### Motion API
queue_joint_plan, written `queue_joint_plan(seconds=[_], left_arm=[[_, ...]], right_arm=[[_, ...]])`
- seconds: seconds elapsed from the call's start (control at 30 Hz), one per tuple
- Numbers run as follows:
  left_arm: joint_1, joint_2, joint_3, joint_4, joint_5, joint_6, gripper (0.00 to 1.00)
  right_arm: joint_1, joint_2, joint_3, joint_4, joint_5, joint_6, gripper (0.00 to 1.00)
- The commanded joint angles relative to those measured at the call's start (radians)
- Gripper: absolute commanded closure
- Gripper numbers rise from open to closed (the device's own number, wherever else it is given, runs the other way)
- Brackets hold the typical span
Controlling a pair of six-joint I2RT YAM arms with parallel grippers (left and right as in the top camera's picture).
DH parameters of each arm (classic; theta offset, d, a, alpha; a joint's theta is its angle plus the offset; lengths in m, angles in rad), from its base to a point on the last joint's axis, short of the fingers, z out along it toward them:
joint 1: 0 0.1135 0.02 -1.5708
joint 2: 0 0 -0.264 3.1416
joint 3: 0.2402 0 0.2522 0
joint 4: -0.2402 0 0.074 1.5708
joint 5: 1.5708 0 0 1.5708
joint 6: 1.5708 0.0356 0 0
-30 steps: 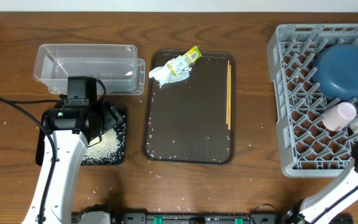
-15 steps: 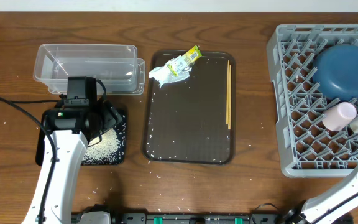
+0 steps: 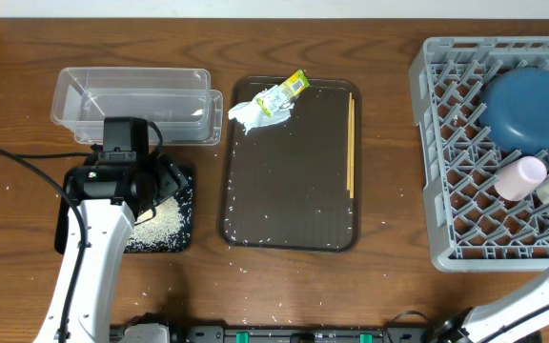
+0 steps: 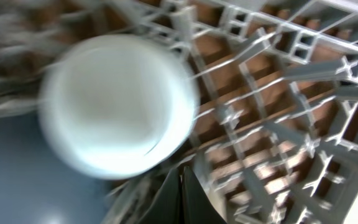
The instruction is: Sort waste into correct bins and load items into the dishwasher rack
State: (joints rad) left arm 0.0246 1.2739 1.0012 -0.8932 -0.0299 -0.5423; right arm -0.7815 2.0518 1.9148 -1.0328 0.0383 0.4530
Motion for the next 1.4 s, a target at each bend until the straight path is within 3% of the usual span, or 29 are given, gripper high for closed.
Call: queue_joint_plan(seconds=[0.0,0.37,0.43,0.47,0.53,0.6,0.9,1.37], left_arm=[[0.005,0.005,0.016,-0.004,-0.012,0.013,0.1],[0.005,0.005,0.016,-0.004,-0.012,0.013,0.1],[0.005,0.005,0.016,-0.004,-0.012,0.014,0.1],[0.005,0.005,0.016,-0.004,-0.012,0.013,0.1],[0.005,0.005,0.016,-0.004,-0.012,0.013,0.1],[0.005,0.005,0.016,-0.004,-0.012,0.013,0.1],[0.005,0.005,0.016,-0.004,-0.012,0.013,0.1],[0.005,0.005,0.016,-0.004,-0.012,0.013,0.1]], right_arm=[[0.014,-0.161,0.004,-0.027,-0.196,0.018,0.99],[0.216,-0.365,0.004,-0.227,-0.387,0.013,0.97],[0.269,-0.365,0.003,-0.275,-0.387,0.014,0.76],[0.296,-0.362,0.003,-0.296,-0.386,0.013,0.53],[0.348,-0.356,-0.002,-0.319,-0.383,0.01,0.19],[0.395,-0.353,-0.01,-0.331,-0.383,0.002,0.01],[0.522,-0.352,-0.039,-0.349,-0.383,0.002,0.01],[0.532,-0.352,-0.039,-0.348,-0.383,0.002,0.01]])
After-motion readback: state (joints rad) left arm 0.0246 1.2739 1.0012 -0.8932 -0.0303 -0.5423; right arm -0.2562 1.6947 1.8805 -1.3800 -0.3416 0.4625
